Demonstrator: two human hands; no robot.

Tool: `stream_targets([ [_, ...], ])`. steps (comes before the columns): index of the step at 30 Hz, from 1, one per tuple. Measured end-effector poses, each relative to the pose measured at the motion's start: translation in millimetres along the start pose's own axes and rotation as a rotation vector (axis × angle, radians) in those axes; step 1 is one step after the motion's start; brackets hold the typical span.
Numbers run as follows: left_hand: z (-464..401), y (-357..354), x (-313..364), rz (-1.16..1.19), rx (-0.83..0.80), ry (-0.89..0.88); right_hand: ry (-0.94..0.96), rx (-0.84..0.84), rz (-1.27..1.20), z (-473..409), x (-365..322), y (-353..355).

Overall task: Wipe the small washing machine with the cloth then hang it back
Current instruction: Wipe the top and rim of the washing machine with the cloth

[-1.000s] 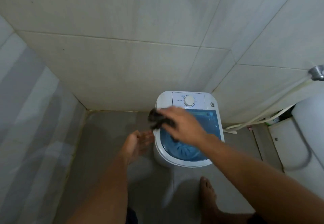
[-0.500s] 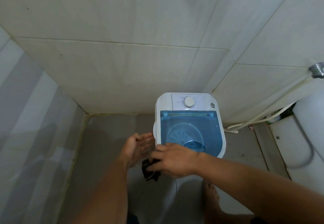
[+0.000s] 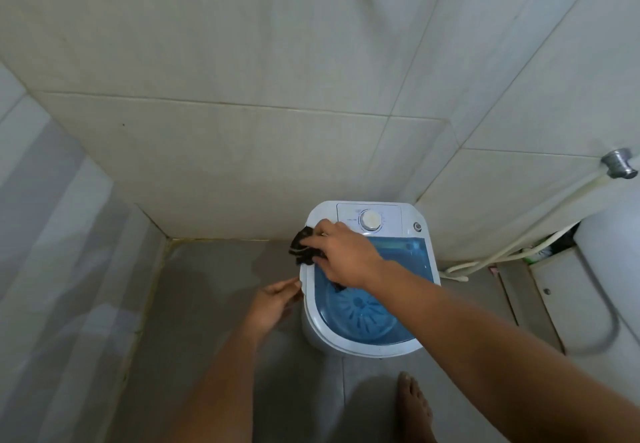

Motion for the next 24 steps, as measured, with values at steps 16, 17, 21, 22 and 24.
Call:
stream_targets([
  [16,1.2,18.2,-12.0,0.351,-0.099,0.328,0.218,-0.168,0.001,-18.0,-21.1,-15.4],
  [17,1.0,19.5,-11.1,0.389,-0.09,0.329,0.094,-0.042,0.003,-27.9,-5.2,-5.7],
  [21,-7.0,27.7,-16.6,0.326,0.019,0.305,-0.118,0.129,0.19,-33.2,24.8,6.4],
  [22,-9.8,31.1,-17.3,0.323,0.04,0.299,-0.06,0.109,0.206,-23.7,14.5,-1.0],
  [24,-11.9,31.9,-15.7,0.343,0.059,0.294,0.119,0.086,0.217,9.7,-8.6,-16.4],
])
Point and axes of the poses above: each hand's wrist, its own z-axis away from the middle knuckle, its own y-axis out of the back of the hand, x = y × z, the point moved 3 cm from there along -z, towards the middle knuckle, and after that the axes turned 13 degrees about x, right-handed, at the moved point
